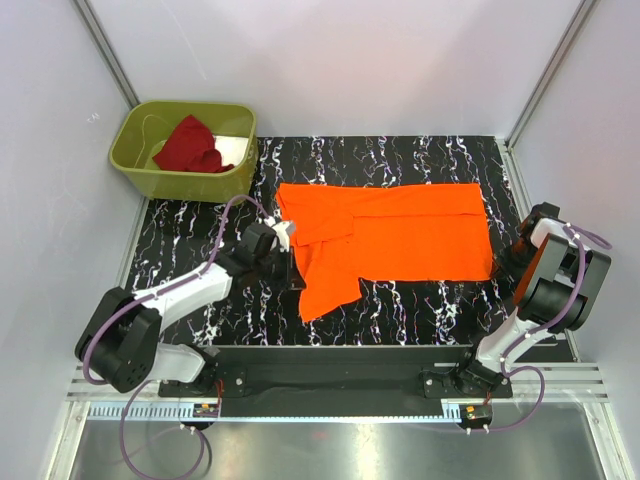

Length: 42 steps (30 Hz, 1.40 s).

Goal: Fold and stack the t-shirts
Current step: Fold the tshirt

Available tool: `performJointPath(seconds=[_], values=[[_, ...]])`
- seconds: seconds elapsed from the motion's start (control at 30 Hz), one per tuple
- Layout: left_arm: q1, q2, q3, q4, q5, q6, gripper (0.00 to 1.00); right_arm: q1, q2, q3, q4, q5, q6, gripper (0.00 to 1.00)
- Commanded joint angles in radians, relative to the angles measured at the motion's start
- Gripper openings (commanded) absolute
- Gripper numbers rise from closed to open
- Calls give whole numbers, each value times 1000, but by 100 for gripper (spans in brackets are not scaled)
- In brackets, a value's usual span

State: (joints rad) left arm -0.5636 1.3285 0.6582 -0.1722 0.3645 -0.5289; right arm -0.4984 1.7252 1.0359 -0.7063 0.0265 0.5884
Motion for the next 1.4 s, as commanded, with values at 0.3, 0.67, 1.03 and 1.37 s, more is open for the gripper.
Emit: performJointPath(seconds=[0.3, 0.67, 1.03, 1.37], values=[[-4, 167, 26, -10, 103, -36, 1, -5, -15, 87, -71, 145, -62, 0], [188, 76, 115, -141, -9, 15, 61, -5, -1, 66, -41, 76, -78, 0], [214, 389, 291, -185, 24, -52, 47, -5, 11, 79, -41, 52, -79, 0], [255, 420, 294, -249, -76, -19, 1, -5, 22, 69, -36, 87, -81, 0]])
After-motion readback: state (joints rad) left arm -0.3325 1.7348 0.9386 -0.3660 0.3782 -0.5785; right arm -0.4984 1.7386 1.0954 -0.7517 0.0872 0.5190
